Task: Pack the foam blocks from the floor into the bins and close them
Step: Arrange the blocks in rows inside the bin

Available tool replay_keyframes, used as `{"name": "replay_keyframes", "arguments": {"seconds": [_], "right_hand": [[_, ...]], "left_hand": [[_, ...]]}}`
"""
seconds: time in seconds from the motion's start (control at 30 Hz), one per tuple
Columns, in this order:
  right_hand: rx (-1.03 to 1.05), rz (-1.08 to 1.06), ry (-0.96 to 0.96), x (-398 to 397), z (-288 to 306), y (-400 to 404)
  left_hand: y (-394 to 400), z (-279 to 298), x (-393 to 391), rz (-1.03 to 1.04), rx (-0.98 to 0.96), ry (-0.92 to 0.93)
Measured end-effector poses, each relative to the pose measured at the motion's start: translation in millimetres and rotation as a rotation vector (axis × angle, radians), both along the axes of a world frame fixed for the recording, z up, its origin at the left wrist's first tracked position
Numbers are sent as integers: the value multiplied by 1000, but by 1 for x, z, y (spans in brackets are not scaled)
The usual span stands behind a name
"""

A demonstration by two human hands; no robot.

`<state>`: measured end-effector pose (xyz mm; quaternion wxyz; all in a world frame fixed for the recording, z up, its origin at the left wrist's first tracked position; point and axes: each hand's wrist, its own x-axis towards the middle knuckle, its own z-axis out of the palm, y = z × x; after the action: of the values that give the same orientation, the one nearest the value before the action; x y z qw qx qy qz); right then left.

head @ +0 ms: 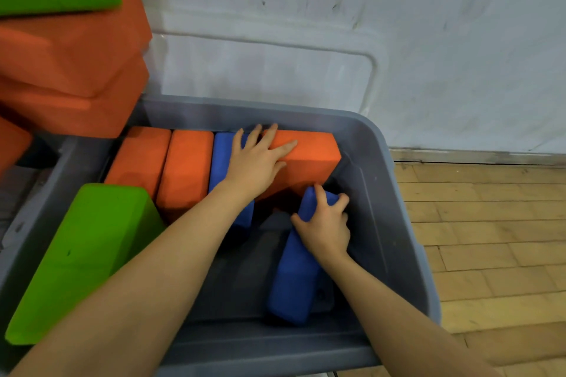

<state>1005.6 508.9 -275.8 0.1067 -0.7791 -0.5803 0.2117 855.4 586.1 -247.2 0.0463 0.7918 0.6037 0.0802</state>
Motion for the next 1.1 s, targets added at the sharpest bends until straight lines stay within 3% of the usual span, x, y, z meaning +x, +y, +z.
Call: {"name": "replay_keyframes", "arguments": {"seconds": [0.3,0.5,0.73,0.8,0.93,0.97,1.1], "right_hand": [[122,30,-2,4,25,-15],[223,-2,62,5,51,-30],[433,32,98,-1,87,-53],[529,105,121,-7,101,-51],[556,212,234,-10,106,-49],[557,220,287,-9,102,-52],[516,231,394,-7,83,-64]], "left_hand": [[-6,-3,2,93,-14,-71],[-8,3,5,168,-125,8],[-16,12,-17,53,-184,-66],[-28,21,-15,82,-192,-199],[-53,46,-12,239,-219,-848],[-58,49,-12,260,-233,-931],[-73,41,-16,191,-318,-862]]}}
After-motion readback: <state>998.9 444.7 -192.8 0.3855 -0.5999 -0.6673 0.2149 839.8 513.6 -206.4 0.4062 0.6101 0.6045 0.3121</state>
